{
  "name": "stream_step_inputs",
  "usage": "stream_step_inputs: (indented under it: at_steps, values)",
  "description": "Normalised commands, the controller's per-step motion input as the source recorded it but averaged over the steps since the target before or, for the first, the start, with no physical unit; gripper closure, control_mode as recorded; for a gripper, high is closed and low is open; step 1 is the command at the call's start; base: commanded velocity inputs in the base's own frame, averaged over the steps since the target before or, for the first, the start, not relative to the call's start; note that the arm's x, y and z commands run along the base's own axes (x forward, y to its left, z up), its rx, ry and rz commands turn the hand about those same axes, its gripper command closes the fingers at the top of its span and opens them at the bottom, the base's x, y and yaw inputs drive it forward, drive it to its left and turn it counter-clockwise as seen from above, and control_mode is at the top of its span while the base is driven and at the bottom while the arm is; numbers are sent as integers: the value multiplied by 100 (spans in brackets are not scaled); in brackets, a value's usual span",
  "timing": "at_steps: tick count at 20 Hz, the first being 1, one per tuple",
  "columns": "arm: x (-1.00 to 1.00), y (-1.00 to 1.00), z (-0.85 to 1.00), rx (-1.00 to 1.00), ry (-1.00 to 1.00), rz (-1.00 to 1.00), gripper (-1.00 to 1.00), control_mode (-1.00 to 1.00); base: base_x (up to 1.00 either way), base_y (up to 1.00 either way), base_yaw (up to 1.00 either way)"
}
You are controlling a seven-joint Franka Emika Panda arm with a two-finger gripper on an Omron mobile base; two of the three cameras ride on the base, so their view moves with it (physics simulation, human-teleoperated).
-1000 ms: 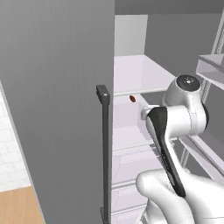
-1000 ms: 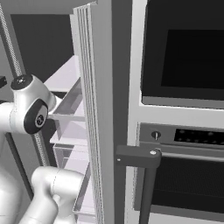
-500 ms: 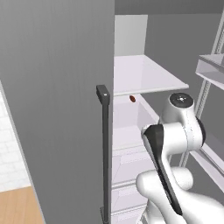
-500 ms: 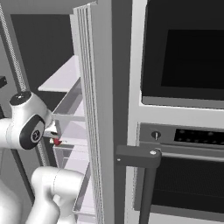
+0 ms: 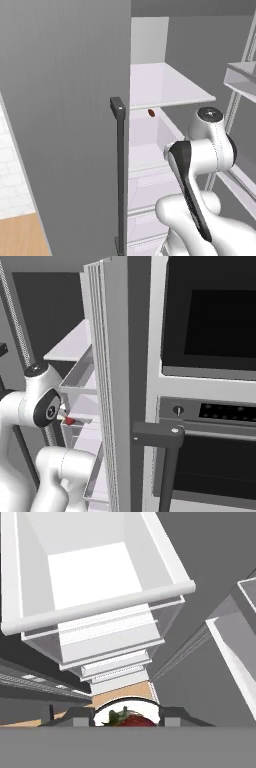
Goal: Take the strawberry from the fridge and place it on top of the pancake, located on the dining counter.
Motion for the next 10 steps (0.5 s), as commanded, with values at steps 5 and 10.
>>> stream_step_inputs:
  at_steps: [5,10]
  values:
    - [0,0,-17,10,-9,-12,100,-100,0,0,0]
    - [0,0,-7,7,-6,-9,100,-100,0,0,0]
